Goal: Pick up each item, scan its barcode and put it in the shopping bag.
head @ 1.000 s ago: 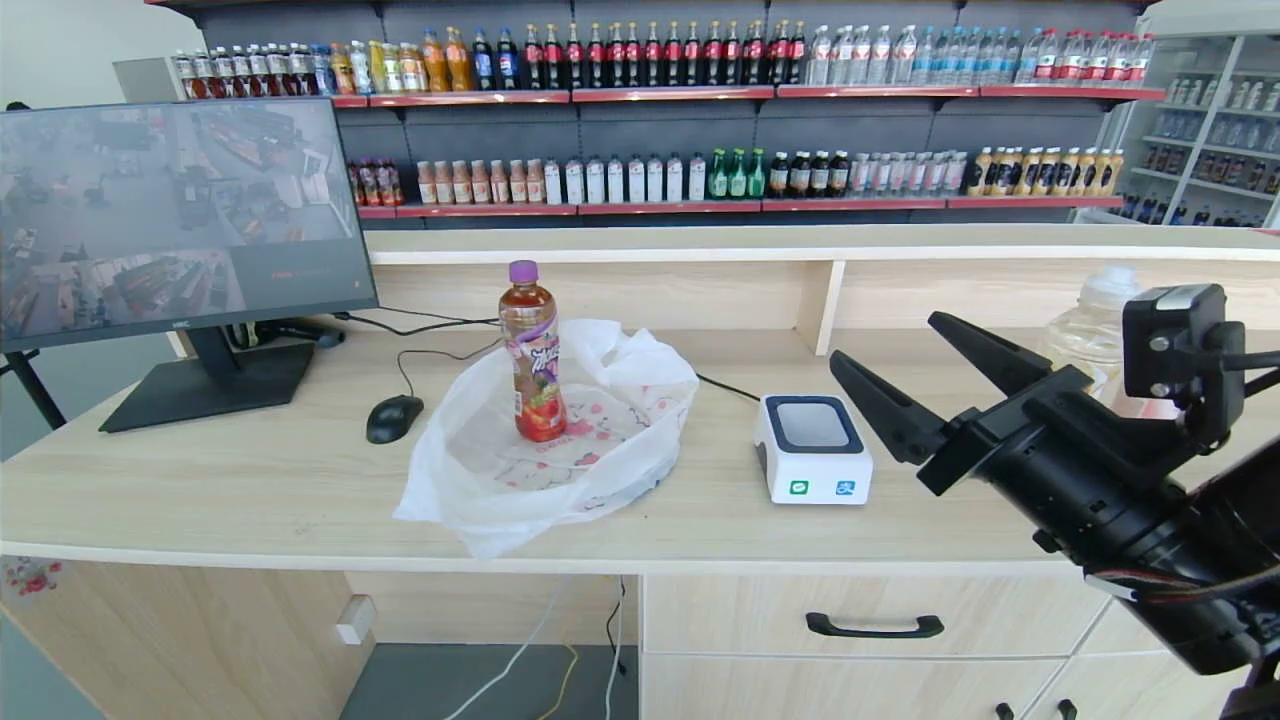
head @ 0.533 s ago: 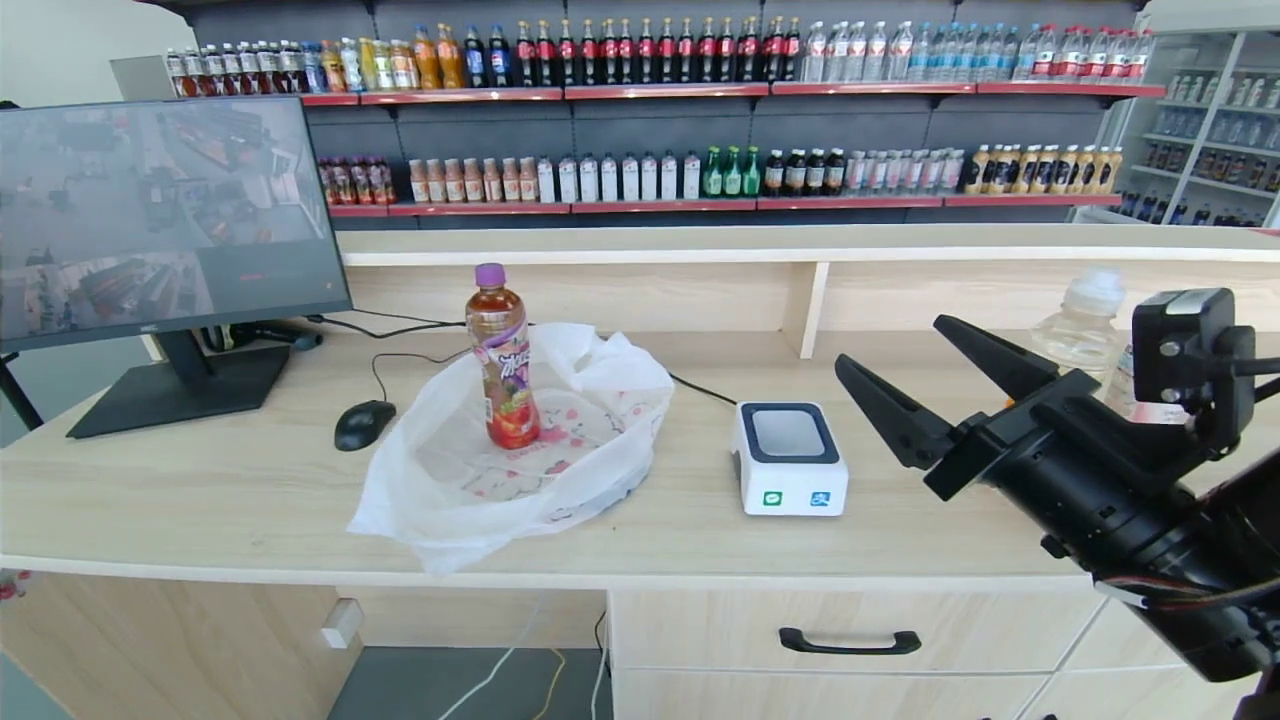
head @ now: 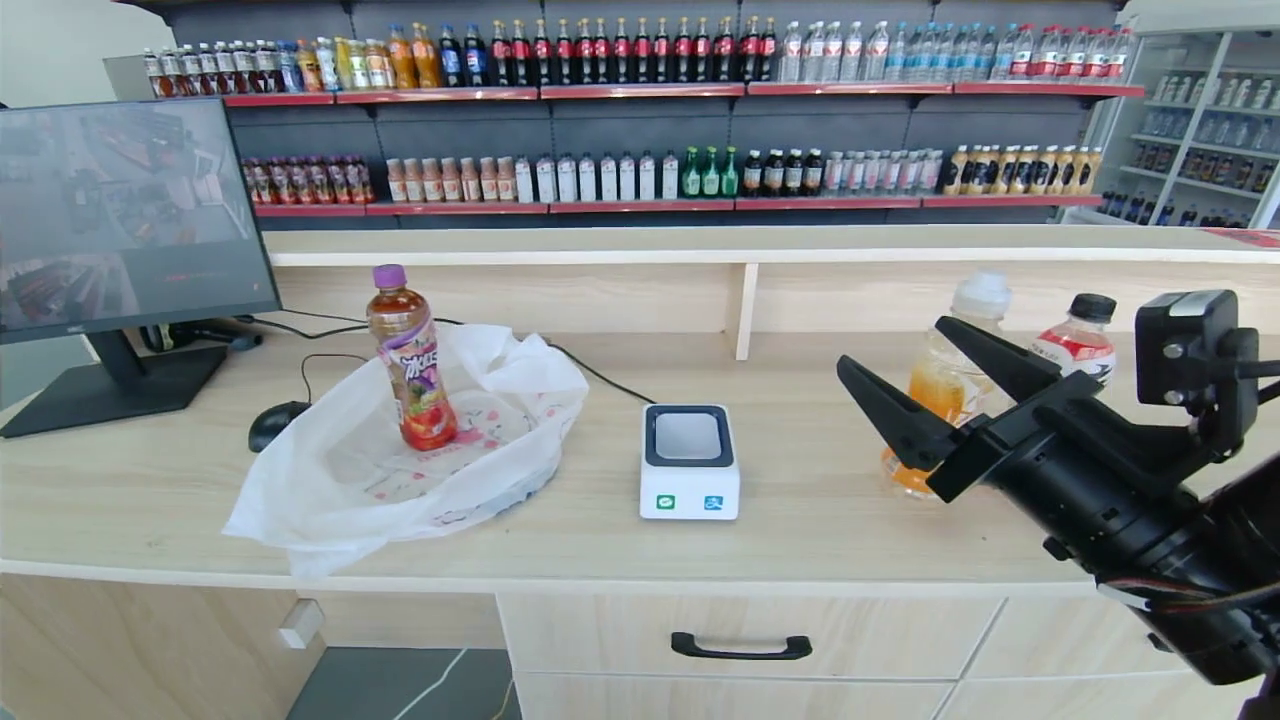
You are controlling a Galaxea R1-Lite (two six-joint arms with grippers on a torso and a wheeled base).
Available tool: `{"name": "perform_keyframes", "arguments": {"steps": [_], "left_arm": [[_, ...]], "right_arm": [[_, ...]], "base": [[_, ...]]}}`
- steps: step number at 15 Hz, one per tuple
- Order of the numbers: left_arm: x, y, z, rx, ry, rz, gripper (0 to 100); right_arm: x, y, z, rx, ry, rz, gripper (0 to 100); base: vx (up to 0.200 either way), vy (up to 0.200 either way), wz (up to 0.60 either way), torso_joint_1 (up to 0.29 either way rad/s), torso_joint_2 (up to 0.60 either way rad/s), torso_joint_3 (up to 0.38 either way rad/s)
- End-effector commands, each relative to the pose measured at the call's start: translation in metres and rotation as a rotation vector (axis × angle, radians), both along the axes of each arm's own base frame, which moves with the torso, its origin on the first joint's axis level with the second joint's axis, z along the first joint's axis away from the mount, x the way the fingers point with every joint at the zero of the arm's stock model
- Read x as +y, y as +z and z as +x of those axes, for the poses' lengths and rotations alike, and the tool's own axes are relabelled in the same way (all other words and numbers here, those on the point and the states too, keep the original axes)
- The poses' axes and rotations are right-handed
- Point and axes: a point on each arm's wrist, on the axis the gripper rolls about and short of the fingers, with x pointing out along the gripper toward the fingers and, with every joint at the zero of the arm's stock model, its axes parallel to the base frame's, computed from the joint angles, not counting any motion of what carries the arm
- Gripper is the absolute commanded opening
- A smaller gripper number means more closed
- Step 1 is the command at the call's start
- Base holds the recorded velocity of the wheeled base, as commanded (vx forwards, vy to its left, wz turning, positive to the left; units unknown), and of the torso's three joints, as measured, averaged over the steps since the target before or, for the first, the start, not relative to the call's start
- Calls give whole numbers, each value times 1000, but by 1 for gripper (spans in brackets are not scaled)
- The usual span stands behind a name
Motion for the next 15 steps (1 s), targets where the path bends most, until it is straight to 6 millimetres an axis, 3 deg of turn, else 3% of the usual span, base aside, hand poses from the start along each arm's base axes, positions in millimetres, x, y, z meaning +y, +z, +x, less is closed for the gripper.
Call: {"name": "perform_keyframes", "arguments": {"steps": [1, 8, 11, 15], "left_arm": [[0, 0, 0, 0, 0, 0, 100], [0, 0, 0, 0, 2, -15, 100], [0, 0, 0, 0, 2, -15, 100], [0, 0, 0, 0, 2, -15, 100]], "right_arm": [[0, 0, 0, -1, 0, 0, 100], [-17, -10, 5, 40, -73, -23, 100], [-41, -24, 15, 95, -190, -47, 100], [-53, -37, 28, 151, -270, -63, 100]], "base": [[0, -200, 0, 7, 2, 2], [0, 0, 0, 0, 0, 0], [0, 0, 0, 0, 0, 0], [0, 0, 0, 0, 0, 0]]}}
